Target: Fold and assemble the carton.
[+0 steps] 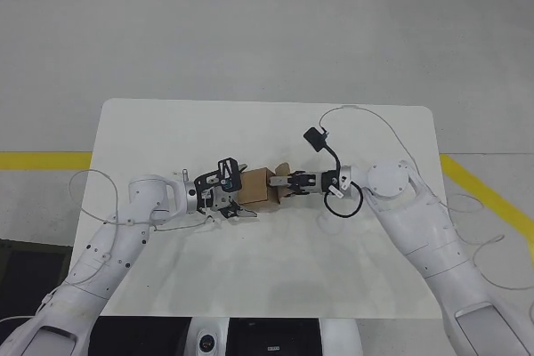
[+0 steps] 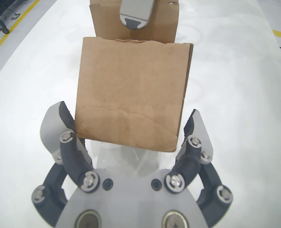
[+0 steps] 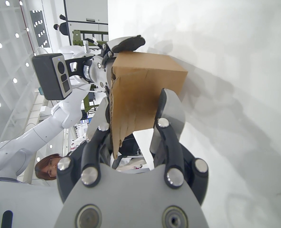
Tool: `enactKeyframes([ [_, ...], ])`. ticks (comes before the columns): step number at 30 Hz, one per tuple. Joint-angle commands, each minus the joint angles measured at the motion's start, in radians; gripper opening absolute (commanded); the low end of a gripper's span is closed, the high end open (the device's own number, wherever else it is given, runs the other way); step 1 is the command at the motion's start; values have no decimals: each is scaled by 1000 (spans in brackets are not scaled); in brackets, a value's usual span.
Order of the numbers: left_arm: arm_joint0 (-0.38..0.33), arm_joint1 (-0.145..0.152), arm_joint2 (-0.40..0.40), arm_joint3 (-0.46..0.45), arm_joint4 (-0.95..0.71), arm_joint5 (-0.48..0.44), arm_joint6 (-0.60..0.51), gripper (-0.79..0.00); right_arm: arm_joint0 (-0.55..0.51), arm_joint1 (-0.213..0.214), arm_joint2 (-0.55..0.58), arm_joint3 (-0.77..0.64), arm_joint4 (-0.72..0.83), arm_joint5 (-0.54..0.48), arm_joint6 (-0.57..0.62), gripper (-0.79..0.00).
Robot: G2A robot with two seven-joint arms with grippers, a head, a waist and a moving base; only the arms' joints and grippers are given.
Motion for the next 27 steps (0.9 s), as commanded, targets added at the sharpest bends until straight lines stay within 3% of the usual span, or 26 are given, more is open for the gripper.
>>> enactKeyframes([
  [1, 0, 0, 0, 0, 0, 0, 0, 0, -7, 1, 5, -7, 7, -4, -4, -440],
  [9, 1, 0, 0, 1, 3, 1, 0, 0, -24, 4, 23, -17, 35, -22, -17, -345],
  [13, 2, 0, 0, 0, 4, 2, 1, 0, -36, 5, 31, -23, 59, -37, -23, -462],
  [22, 3, 0, 1, -1, 12, 5, 3, 0, -64, 7, 37, -33, 95, -44, -13, -523],
  [27, 4, 0, 2, -2, 17, 3, 7, 0, -73, 7, 39, -24, 105, -48, -14, -511],
])
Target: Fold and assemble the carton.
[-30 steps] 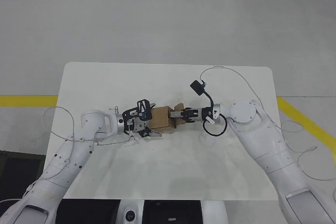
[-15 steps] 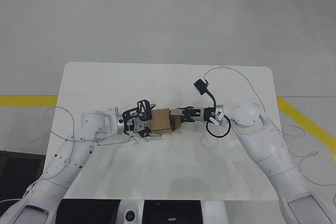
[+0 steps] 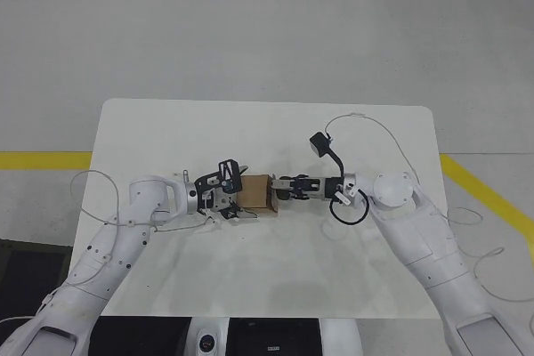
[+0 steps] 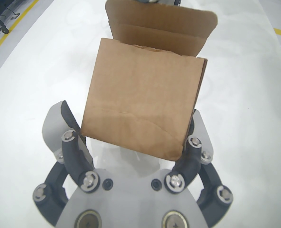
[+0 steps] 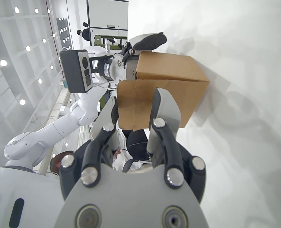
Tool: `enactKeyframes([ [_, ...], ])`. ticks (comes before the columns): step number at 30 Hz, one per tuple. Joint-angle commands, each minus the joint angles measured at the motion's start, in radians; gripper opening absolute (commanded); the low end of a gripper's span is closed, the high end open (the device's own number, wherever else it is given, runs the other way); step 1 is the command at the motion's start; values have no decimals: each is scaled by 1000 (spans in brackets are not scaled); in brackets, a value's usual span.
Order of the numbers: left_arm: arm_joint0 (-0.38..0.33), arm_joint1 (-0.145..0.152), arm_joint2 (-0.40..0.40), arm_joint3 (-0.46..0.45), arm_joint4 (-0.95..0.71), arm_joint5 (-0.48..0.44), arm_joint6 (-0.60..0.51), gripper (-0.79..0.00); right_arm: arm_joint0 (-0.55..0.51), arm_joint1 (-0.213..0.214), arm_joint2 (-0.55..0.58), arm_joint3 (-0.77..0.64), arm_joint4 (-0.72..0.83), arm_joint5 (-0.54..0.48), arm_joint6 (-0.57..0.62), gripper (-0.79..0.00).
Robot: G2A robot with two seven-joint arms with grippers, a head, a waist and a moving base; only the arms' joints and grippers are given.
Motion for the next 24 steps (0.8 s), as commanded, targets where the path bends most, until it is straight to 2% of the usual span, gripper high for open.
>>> enactKeyframes([
  [1, 0, 0, 0, 0, 3, 1, 1, 0, -2, -1, 0, 5, 10, -7, -4, -508],
  [10, 0, 0, 1, 1, 10, 3, 4, 0, -6, -13, -11, 50, 102, -71, -10, -536],
  [24, 0, 0, 2, 2, 18, 4, 8, 0, 14, -10, -24, 66, 18, -34, 15, -579],
])
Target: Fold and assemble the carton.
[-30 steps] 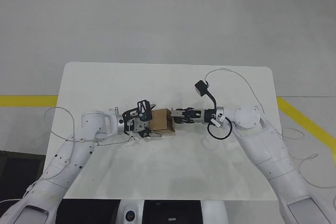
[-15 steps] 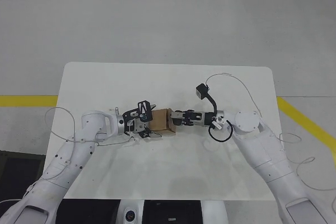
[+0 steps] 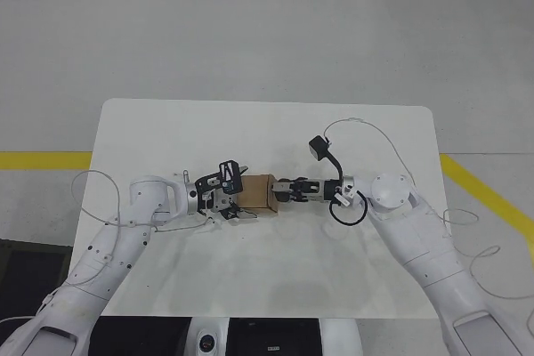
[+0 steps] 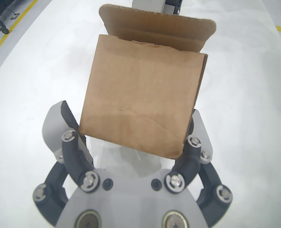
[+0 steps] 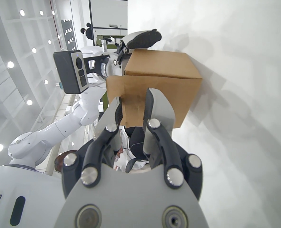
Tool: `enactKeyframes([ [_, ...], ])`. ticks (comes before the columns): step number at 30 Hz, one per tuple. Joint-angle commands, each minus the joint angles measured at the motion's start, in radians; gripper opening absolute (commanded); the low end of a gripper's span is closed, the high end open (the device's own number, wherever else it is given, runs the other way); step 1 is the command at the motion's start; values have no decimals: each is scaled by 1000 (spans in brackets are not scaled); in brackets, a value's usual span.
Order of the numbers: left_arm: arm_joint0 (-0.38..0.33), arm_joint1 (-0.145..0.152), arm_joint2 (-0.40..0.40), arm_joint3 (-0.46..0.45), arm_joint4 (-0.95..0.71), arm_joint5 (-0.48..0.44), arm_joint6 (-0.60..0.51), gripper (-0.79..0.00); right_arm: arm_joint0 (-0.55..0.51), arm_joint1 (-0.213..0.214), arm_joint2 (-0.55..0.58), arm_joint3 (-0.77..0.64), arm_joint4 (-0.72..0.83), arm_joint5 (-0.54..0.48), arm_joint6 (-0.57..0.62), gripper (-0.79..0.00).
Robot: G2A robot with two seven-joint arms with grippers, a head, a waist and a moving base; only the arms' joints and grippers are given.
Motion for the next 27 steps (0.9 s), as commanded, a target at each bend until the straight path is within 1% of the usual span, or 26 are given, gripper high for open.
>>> enactKeyframes([
  [1, 0, 0, 0, 0, 1, 0, 1, 0, 0, 1, 2, -3, -7, 5, 4, -570],
  [8, 1, 0, 0, 2, 1, 2, 3, 0, -6, 8, 8, -21, -36, 26, 16, -570],
  [15, 1, 0, 0, 1, 4, 4, 3, 0, -16, 12, 19, -36, -30, 22, 20, -576],
  [27, 2, 0, -1, 2, 2, 3, -1, 0, -36, 16, 28, -49, 2, 19, 37, -554],
])
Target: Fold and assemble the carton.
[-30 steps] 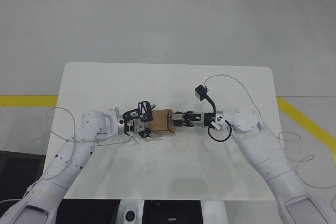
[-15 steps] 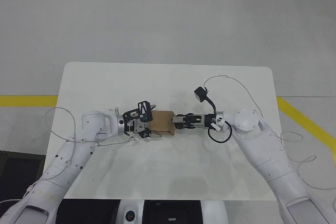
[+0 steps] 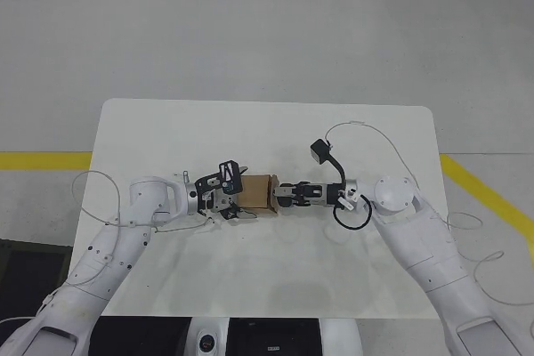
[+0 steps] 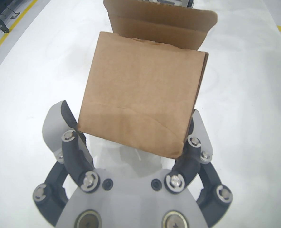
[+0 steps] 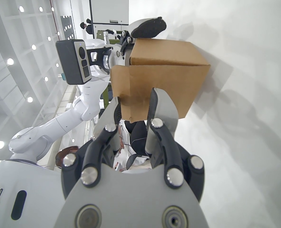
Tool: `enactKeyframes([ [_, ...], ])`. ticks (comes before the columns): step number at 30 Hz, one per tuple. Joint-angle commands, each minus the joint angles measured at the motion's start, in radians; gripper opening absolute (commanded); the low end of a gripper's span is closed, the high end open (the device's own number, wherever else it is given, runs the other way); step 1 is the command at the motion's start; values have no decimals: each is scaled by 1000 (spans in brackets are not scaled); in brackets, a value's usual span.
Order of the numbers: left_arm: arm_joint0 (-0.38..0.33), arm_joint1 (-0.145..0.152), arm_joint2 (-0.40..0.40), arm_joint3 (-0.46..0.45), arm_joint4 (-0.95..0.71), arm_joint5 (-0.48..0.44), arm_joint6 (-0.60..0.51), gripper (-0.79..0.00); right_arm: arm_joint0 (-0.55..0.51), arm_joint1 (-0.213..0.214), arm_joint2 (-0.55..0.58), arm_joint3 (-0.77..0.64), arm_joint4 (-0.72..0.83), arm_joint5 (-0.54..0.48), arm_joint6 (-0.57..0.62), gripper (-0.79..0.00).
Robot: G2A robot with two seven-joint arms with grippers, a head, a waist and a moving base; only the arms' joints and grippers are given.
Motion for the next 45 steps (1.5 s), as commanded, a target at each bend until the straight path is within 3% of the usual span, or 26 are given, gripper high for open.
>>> enactKeyframes([
  [1, 0, 0, 0, 0, 0, 0, 0, 0, -2, 1, 1, -1, -1, 3, 3, -551],
  [14, 1, 0, -1, -1, 1, 0, 0, 0, 22, 0, -26, 5, -57, 41, 13, -548],
  [30, 2, 0, -2, -2, 0, -1, -2, 0, 39, -2, -47, 45, -83, 53, 11, -625],
  [45, 2, 0, -1, 0, 0, -2, 1, 0, 86, -14, -85, 59, -117, 65, 8, -603],
])
